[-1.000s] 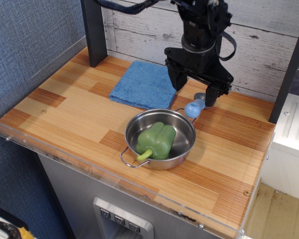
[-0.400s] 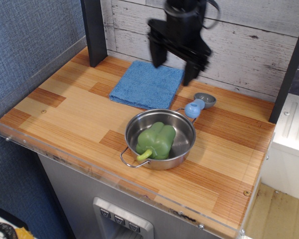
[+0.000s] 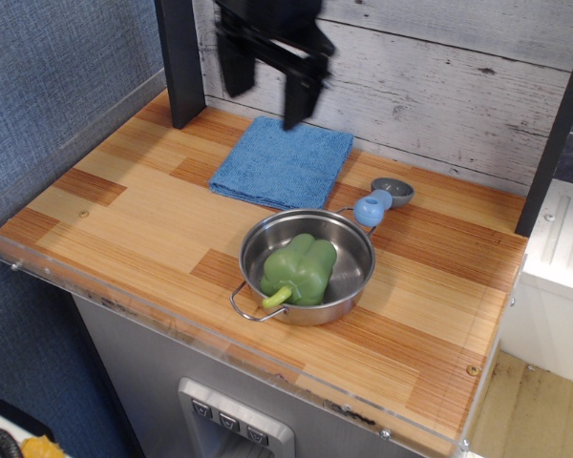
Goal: PICK UP THE SPOON AND PUT ON THE ANOTHER SIDE OF THE TABLE
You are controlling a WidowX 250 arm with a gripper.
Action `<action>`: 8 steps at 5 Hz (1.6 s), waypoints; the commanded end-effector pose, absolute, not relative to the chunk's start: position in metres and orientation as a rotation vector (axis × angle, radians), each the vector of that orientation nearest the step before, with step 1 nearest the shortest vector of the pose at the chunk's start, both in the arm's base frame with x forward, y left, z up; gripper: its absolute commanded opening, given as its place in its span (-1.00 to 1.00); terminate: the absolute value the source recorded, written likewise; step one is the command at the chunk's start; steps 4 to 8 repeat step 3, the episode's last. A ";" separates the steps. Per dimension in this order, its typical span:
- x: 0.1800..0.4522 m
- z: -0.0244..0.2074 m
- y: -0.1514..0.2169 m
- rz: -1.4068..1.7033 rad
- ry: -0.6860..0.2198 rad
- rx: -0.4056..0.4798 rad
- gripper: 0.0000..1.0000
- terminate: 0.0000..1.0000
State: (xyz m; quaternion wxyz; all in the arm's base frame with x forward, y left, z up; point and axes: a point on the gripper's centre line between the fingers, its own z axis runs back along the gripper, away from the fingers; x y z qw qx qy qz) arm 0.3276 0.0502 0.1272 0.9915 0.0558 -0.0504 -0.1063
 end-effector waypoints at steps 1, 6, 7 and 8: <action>0.325 0.148 0.046 -0.232 -0.161 0.097 1.00 -1.00; 0.325 0.148 0.046 -0.232 -0.161 0.097 1.00 1.00; 0.325 0.148 0.046 -0.232 -0.161 0.097 1.00 1.00; 0.325 0.148 0.046 -0.232 -0.161 0.097 1.00 1.00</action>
